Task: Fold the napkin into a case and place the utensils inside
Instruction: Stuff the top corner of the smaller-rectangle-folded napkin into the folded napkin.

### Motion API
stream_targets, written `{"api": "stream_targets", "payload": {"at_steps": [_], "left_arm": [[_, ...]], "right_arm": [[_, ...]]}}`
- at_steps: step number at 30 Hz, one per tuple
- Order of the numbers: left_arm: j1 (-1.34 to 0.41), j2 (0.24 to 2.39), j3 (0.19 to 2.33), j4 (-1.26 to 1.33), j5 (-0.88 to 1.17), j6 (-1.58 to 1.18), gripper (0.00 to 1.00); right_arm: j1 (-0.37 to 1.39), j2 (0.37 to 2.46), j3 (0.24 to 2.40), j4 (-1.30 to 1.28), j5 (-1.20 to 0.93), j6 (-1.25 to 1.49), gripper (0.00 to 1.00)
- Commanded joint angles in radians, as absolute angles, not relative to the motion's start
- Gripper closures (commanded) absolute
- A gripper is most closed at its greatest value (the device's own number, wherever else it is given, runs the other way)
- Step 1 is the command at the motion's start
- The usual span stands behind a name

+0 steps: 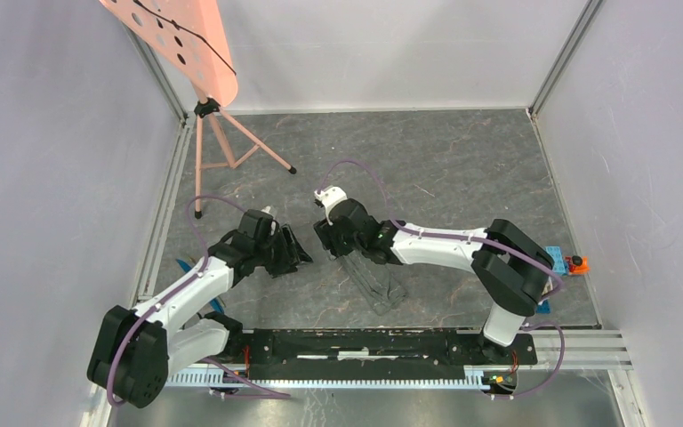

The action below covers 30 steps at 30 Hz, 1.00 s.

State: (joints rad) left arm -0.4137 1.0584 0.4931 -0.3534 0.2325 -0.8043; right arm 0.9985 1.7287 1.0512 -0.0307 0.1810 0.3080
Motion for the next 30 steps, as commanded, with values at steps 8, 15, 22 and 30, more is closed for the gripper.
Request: {"api": "stream_targets", "payload": {"at_steps": [8,15,22,30], "left_arm": [[-0.408,1.053,0.47,-0.306,0.281,-0.767,0.4],[-0.406,1.041,0.468,-0.31,0.284,-0.769,0.4],[-0.406,1.033,0.465,-0.308,0.288,-0.77,0.4],[-0.406,1.019,0.463,-0.311,0.287,-0.77,0.4]], "right_arm": [[1.002,1.804,1.134,-0.063,0.233,0.31,0.37],[1.02,1.829,1.145,-0.062,0.293,0.306,0.47],[1.036,1.843,1.156,-0.076,0.338,0.296,0.5],[1.052,1.87,1.172,-0.094,0.393,0.286,0.55]]}}
